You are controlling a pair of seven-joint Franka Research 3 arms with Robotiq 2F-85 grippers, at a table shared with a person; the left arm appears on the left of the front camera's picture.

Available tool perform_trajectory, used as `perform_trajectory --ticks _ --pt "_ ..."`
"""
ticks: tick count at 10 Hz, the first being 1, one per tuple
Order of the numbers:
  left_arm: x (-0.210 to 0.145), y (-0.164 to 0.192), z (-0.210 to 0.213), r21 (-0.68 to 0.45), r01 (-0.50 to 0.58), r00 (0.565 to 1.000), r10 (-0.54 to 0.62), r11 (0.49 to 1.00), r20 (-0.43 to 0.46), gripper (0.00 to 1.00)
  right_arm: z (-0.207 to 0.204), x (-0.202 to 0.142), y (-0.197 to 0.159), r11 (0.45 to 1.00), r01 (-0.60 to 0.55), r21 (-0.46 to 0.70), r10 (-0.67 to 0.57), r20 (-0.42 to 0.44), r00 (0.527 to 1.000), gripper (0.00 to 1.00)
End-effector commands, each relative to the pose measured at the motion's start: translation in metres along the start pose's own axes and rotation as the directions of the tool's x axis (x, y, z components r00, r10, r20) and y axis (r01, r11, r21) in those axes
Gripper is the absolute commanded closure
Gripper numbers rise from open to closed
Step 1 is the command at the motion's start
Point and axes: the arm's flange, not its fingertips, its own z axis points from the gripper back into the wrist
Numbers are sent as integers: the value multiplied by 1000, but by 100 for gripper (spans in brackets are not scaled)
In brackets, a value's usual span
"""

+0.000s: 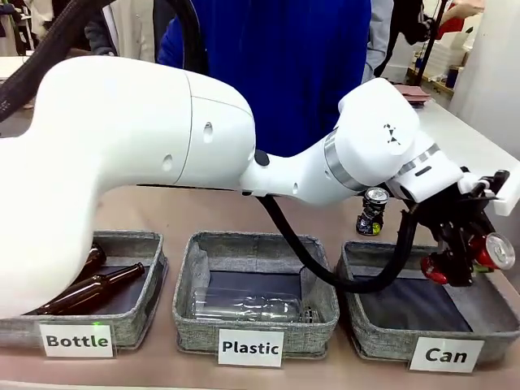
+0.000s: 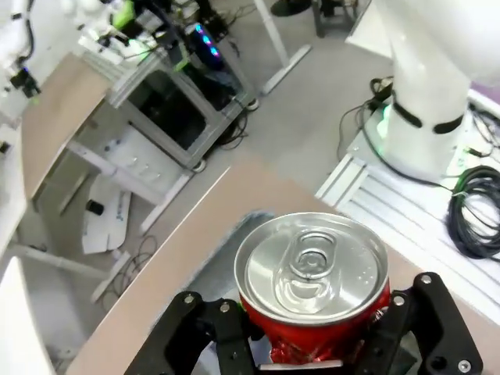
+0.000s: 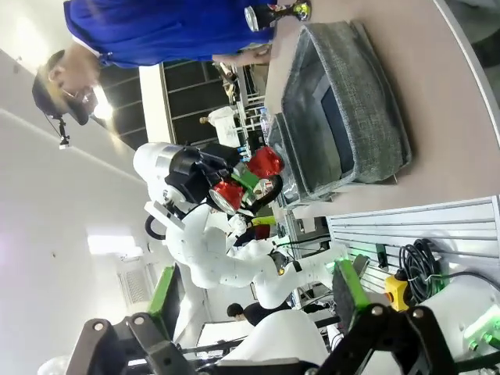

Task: Sort the can waste into the basket.
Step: Pick up the can waste from the table and place it in the right Fabric basket.

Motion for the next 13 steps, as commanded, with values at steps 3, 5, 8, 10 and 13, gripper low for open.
perform_trajectory --ticks 3,5,8,10,13 --pt "-11 30 23 120 -38 998 43 992 -44 0 3 -5 5 1000 5 1 -5 9 1000 0" --pt "-20 41 36 178 -65 996 73 982 -42 13 3 -5 5 1000 5 1 -5 9 1000 0" --pt "-25 46 49 219 -70 995 83 973 -53 0 3 -5 5 1000 5 1 -5 9 1000 0" --pt "-31 46 48 217 -80 995 92 973 -47 0 3 -5 5 1000 5 1 -5 9 1000 0" --pt "-34 41 63 191 -123 990 135 974 -51 0 3 -5 5 1000 5 1 -5 9 1000 0"
